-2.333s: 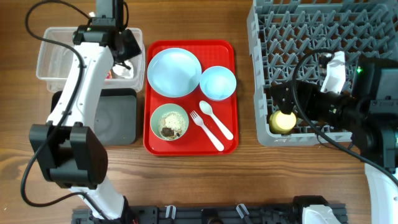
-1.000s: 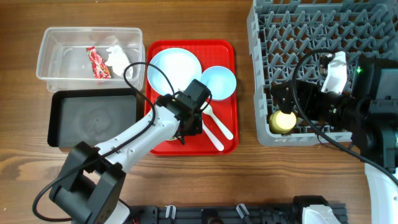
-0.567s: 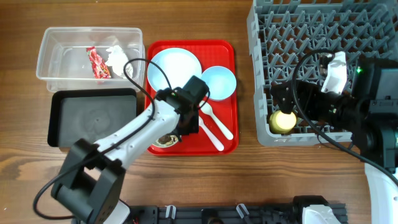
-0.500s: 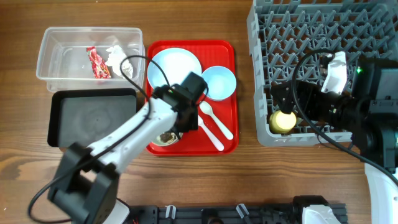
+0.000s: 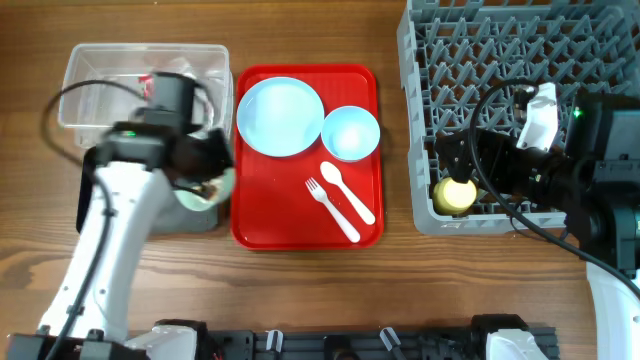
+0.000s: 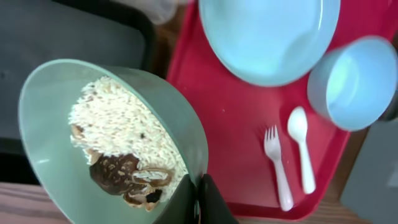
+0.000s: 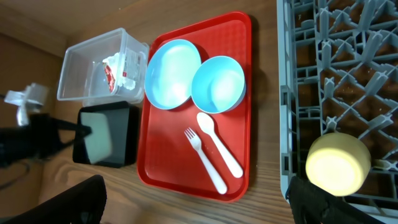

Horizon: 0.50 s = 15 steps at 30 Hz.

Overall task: Sort waste into correct bins and load items into the dishwasher rack
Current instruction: 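Tip the green bowl over the black tray to dump the rice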

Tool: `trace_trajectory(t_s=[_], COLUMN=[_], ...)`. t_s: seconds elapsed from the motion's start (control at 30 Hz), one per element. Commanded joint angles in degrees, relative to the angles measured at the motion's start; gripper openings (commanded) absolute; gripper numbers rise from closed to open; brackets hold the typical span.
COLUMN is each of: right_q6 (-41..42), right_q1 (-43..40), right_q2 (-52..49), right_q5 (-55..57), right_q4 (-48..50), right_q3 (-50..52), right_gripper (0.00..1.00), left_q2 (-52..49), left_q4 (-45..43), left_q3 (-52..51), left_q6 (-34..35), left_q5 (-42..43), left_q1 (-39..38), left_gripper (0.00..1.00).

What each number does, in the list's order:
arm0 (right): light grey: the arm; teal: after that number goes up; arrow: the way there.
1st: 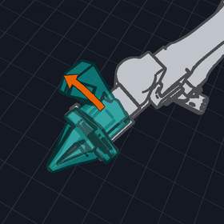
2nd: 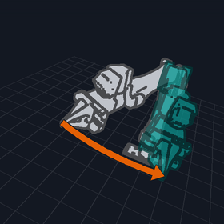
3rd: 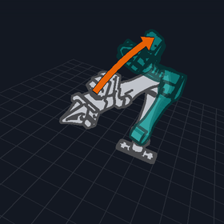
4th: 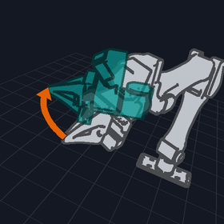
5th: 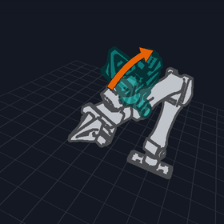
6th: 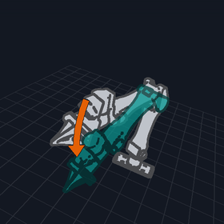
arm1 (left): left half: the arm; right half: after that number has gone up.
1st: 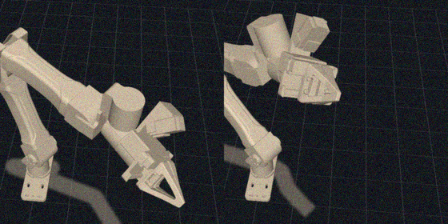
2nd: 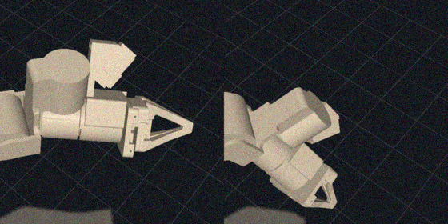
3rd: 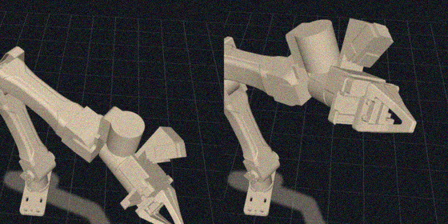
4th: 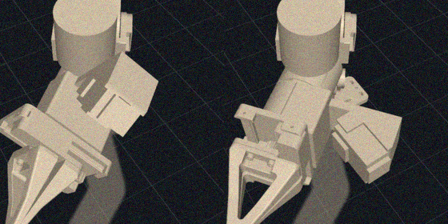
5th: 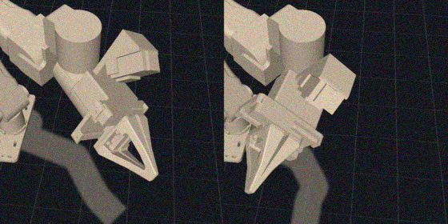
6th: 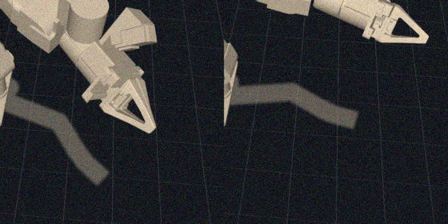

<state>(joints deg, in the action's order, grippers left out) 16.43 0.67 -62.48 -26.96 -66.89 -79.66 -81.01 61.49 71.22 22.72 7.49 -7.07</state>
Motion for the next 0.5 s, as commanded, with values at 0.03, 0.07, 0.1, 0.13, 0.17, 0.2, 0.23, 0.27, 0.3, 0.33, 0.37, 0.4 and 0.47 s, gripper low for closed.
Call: trace_trajectory(t_s=[0.03, 0.07, 0.1, 0.13, 0.17, 0.2, 0.23, 0.27, 0.3, 0.33, 0.37, 0.4, 0.47], right_q6=[0.24, 0.26, 0.24, 0.24, 0.26, 0.24, 0.26, 0.26, 0.24, 0.26, 0.26, 0.26, 0.26], right_q1=[0.28, 0.28, 0.28, 0.28, 0.28, 0.28, 0.28, 0.28, 0.28, 0.28, 0.28, 0.28, 0.28], right_q2=[-0.31, -0.31, -0.31, -0.31, -0.31, -0.31, -0.31, -0.31, -0.31, -0.31, -0.31, -0.31, -0.31], right_q5=[0.35, 0.35, 0.35, 0.35, 0.35, 0.35, 0.35, 0.37, 0.37, 0.35, 0.37, 0.37, 0.37], right_q4=[-0.28, -0.42, -0.46, -0.46, -0.46, -0.46, -0.46, -0.46, -0.46, -0.44, -0.44, -0.44, -0.44], right_q3=[-0.5, -0.5, -0.5, -0.5, -0.5, -0.5, -0.5, -0.5, -0.5, -0.5, -0.5, -0.5, -0.5], right_gripper=[0.95, 0.95, 0.95, 0.95, 0.95, 0.95, 0.95, 0.95, 0.95, 0.95, 0.95, 0.95, 0.95], left_q2=[-1.4, -2.03, -2.75, -3.5, -4.48, -5.33, -6.34, -7.34, -8.48, -9.75, -10.69, -11.96, -14.64], left_q4=[-1.42, -1.22, -1.03, -0.74, -0.33, -0.15, -0.09, -0.11, -0.13, -0.11, -0.07, -0.09, -0.07], left_q3=[-0.09, -0.09, -0.13, -0.17, -0.44, -0.9, -1.6, -2.45, -3.32, -4.17, -4.81, -5.75, -7.45], left_q6=[-12.55, -14.8, -16.81, -18.67, -20.98, -22.51, -23.98, -25.53, -27.23, -28.98, -30.25, -31.76, -34.36], left_q5=[23.37, 27.5, 31.74, 35.67, 40.57, 44.09, 47.47, 50.34, 52.94, 55.36, 56.94, 58.84, 61.94], left_q1=[17.53, 20.31, 23.12, 25.81, 28.85, 31.06, 33.16, 34.84, 36.22, 37.4, 38.14, 38.95, 40.02], left_gripper=[0.04, 0.04, 0.04, 0.04, 0.04, 0.04, 0.04, 0.04, 0.04, 0.04, 0.04, 0.04, 0.04])
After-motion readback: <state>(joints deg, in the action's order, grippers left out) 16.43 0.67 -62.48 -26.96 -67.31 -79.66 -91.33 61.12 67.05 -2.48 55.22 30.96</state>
